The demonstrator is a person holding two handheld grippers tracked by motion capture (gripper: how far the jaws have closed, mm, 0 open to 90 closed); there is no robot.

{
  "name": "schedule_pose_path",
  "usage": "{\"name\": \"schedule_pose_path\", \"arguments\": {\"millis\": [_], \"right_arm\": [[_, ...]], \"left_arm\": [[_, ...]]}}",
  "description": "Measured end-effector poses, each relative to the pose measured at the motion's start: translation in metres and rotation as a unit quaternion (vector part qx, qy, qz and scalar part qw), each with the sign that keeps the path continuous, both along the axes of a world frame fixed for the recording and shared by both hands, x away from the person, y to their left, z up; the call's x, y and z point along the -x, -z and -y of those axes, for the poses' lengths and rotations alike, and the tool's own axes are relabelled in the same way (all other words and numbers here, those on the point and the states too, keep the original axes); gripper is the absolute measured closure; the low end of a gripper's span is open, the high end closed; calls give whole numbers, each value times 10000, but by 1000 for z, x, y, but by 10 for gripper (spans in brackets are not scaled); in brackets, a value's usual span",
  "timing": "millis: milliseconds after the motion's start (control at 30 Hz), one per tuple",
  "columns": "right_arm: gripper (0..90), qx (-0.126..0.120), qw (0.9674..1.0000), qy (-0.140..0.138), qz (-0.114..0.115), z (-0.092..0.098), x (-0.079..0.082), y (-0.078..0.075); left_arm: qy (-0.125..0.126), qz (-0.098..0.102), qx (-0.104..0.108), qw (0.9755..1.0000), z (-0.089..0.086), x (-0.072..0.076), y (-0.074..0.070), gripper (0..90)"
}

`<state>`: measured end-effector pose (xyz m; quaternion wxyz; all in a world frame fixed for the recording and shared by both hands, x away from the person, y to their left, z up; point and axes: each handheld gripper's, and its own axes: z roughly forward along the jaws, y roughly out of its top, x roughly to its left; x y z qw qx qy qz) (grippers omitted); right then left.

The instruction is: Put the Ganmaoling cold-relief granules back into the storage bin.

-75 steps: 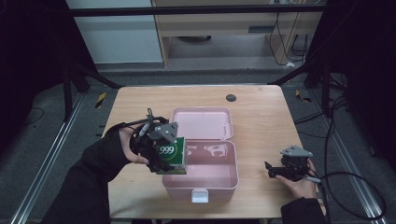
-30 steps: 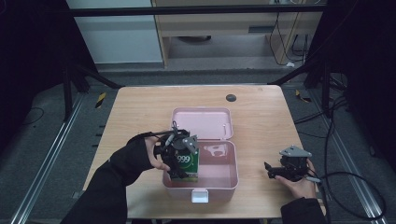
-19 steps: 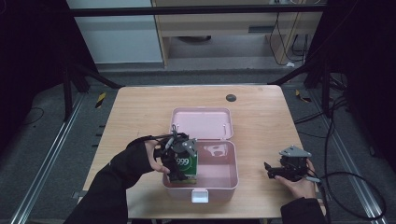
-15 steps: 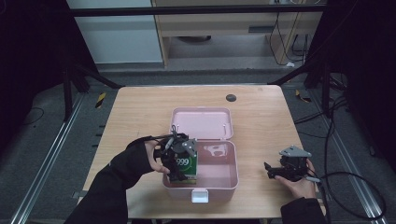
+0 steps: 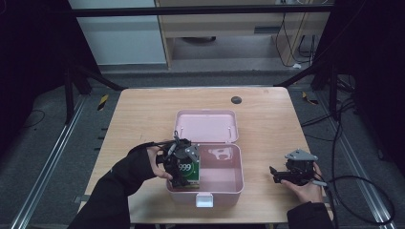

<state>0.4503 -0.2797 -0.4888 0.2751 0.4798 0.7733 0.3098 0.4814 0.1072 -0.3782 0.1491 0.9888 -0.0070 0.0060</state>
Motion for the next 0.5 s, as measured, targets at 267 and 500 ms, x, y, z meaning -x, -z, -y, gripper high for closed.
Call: {"name": "schedule_pose_path", "arguments": {"millis": [267, 500], "right_arm": [[10, 2, 10000, 9, -17, 0, 0, 0], [10, 21, 10000, 4, -4, 0, 0, -1]], "left_arm": [[24, 16, -101, 9999, 0, -2, 4, 128], [-62, 47, 298, 9995, -7, -1, -12, 129]]}}
